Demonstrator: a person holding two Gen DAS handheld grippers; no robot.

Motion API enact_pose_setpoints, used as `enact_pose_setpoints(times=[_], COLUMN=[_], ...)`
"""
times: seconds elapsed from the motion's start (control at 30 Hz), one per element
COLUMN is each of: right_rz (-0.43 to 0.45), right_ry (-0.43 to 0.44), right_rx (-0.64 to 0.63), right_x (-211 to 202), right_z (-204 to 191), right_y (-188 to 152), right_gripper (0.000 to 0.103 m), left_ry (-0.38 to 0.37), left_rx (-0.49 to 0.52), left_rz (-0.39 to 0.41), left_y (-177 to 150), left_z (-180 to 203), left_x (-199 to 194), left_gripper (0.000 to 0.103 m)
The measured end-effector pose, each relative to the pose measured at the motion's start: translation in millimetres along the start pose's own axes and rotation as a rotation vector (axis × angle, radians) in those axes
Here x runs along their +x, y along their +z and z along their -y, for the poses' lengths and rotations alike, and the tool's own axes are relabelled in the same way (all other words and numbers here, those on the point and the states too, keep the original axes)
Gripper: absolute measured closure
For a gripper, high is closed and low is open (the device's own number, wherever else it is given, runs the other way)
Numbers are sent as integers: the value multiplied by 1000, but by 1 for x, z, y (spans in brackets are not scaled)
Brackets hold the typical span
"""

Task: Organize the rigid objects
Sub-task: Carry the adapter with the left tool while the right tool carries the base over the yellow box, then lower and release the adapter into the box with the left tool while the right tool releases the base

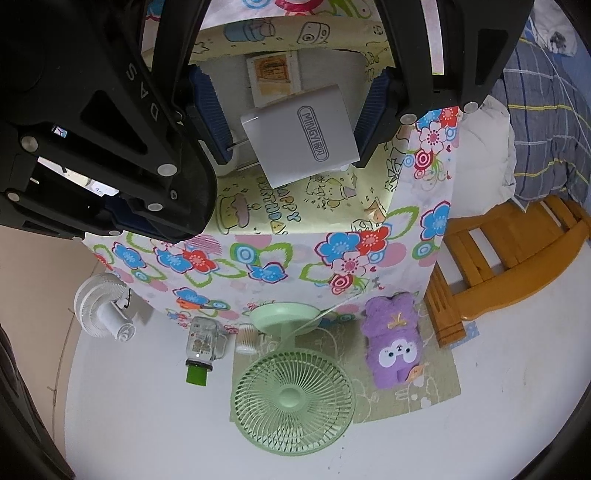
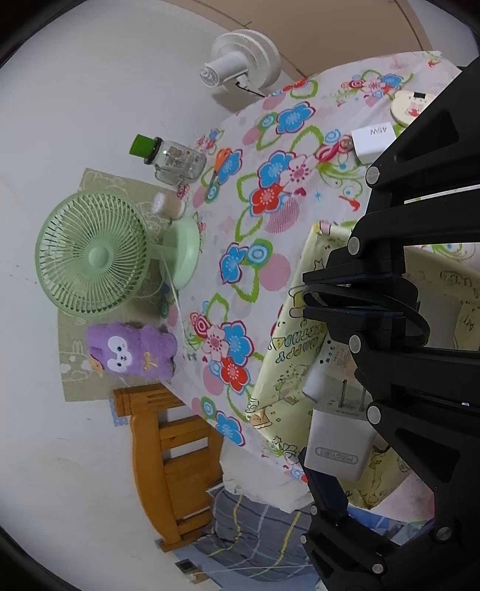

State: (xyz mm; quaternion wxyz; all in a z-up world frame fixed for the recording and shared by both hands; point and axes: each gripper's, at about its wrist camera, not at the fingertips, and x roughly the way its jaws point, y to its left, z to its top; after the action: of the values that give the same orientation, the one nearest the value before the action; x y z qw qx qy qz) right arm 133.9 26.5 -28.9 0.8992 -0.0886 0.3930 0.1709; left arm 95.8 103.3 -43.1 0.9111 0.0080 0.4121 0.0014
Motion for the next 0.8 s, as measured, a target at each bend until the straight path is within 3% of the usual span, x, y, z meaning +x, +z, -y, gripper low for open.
enact_pose_setpoints(times=[0.53, 0.8], right_rz=[-101, -139], right_ry=[31, 54], right_rx=[4, 20], right_x=[43, 57], right_z=[-6, -7], right_y=[-14, -19], right_gripper=[90, 90], left_ry=[-7, 43], left_rx=[-10, 5], left_rz=[-95, -92], left_y=[-15, -17], left_z=[-7, -6], left_x=[37, 44], left_gripper=[35, 35])
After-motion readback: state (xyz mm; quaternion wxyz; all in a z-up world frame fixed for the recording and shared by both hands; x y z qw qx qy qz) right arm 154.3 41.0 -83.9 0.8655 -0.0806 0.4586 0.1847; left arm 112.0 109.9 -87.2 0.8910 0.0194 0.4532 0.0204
